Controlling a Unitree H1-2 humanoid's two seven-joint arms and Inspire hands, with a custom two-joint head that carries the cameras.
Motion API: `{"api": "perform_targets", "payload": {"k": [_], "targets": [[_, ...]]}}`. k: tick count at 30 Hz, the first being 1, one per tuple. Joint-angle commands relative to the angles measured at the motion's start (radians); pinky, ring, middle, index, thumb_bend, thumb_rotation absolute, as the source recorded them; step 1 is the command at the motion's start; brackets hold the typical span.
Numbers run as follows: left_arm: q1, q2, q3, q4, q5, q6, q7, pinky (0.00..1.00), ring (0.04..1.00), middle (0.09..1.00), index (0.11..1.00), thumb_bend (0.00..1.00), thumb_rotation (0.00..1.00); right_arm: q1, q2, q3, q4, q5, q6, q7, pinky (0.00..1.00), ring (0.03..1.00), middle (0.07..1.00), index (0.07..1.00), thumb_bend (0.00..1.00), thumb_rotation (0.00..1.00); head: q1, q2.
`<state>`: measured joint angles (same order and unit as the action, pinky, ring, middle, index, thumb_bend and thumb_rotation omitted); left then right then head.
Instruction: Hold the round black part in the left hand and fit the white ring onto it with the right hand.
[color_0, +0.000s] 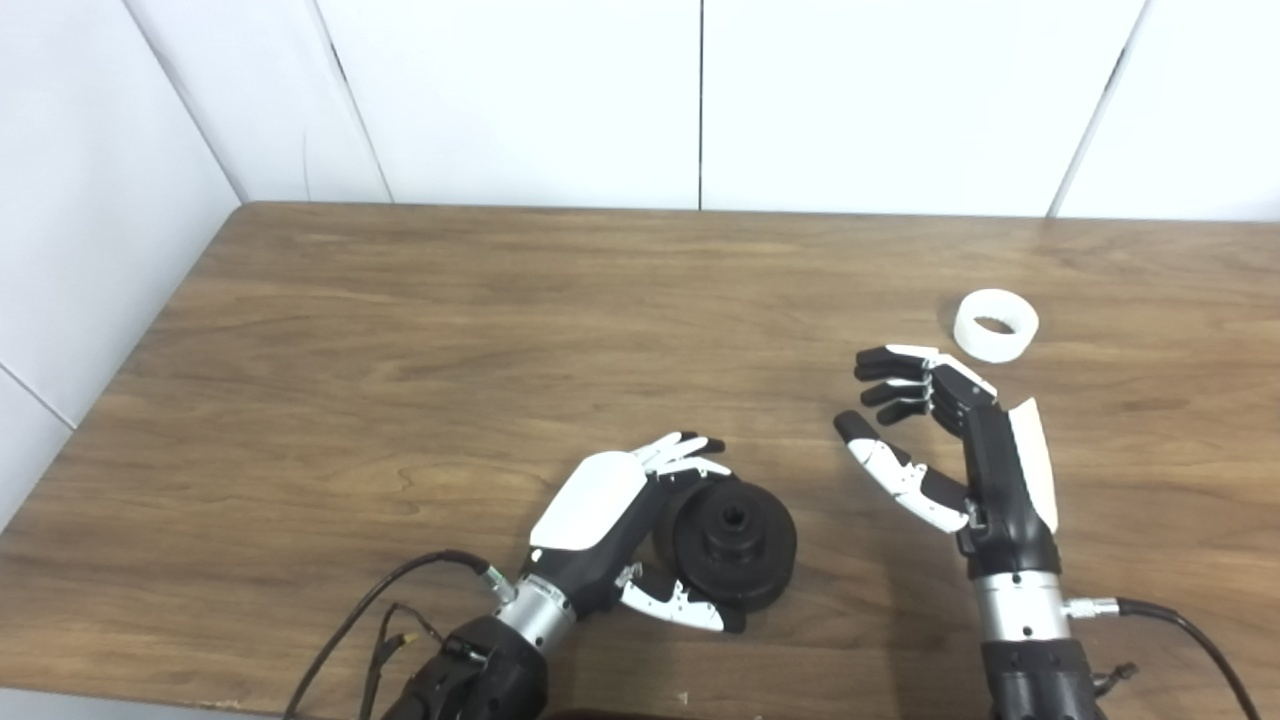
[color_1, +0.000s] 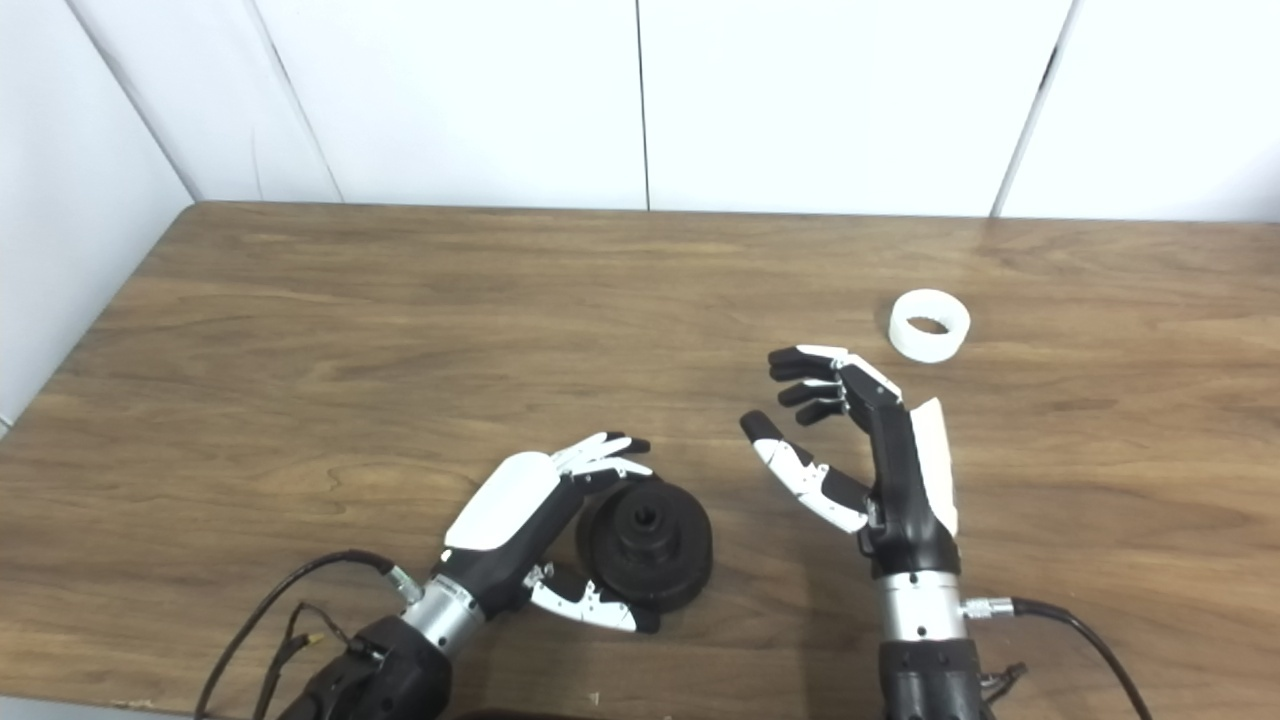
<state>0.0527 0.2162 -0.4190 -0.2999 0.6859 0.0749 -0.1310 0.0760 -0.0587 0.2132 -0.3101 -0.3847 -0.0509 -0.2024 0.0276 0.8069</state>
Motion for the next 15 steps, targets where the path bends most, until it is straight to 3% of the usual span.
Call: {"api": "perform_targets", "payload": {"k": [1, 5, 11, 12, 13, 14, 15], "targets": [[-0.006, -0.006, 0.011, -0.032, -0.004, -0.009, -0.008, 0.91, 0.950, 0.912, 0.611, 0.82, 0.28, 0.054, 0.065, 0.004, -0.032, -0.008, -0.011, -0.012, 0.49, 0.577, 0.641, 0.647, 0.50, 0.38, 0.001, -0.001], [-0.004, -0.009, 0.019, -0.028, -0.003, -0.019, -0.010, 0.90, 0.953, 0.916, 0.612, 0.81, 0.27, 0.053, 0.066, 0.006, -0.028, 0.002, -0.010, -0.012, 0.49, 0.577, 0.643, 0.647, 0.50, 0.37, -0.037, -0.005], [0.007, 0.010, 0.056, -0.025, -0.035, -0.042, -0.018, 0.91, 0.944, 0.905, 0.603, 0.82, 0.27, 0.054, 0.092, 0.030, -0.013, -0.039, 0.003, -0.035, 0.51, 0.593, 0.656, 0.647, 0.52, 0.40, -0.265, -0.051], [0.008, 0.018, 0.064, -0.026, -0.044, -0.047, -0.022, 0.91, 0.943, 0.904, 0.602, 0.82, 0.27, 0.052, 0.101, 0.037, -0.008, -0.044, 0.008, -0.040, 0.51, 0.594, 0.656, 0.647, 0.52, 0.40, -0.358, -0.062], [0.009, 0.024, 0.071, -0.029, -0.052, -0.050, -0.028, 0.91, 0.942, 0.903, 0.603, 0.82, 0.27, 0.050, 0.106, 0.043, -0.005, -0.051, 0.012, -0.045, 0.51, 0.594, 0.655, 0.647, 0.52, 0.39, -0.358, -0.062], [0.009, 0.034, 0.081, -0.030, -0.065, -0.056, -0.037, 0.91, 0.943, 0.904, 0.604, 0.81, 0.27, 0.046, 0.113, 0.051, 0.002, -0.065, 0.016, -0.055, 0.51, 0.594, 0.654, 0.647, 0.52, 0.39, -0.439, -0.081], [0.009, 0.043, 0.089, -0.031, -0.078, -0.062, -0.046, 0.92, 0.952, 0.913, 0.609, 0.80, 0.27, 0.043, 0.119, 0.057, 0.006, -0.081, 0.023, -0.066, 0.51, 0.589, 0.650, 0.645, 0.52, 0.39, -0.449, -0.084]]}}
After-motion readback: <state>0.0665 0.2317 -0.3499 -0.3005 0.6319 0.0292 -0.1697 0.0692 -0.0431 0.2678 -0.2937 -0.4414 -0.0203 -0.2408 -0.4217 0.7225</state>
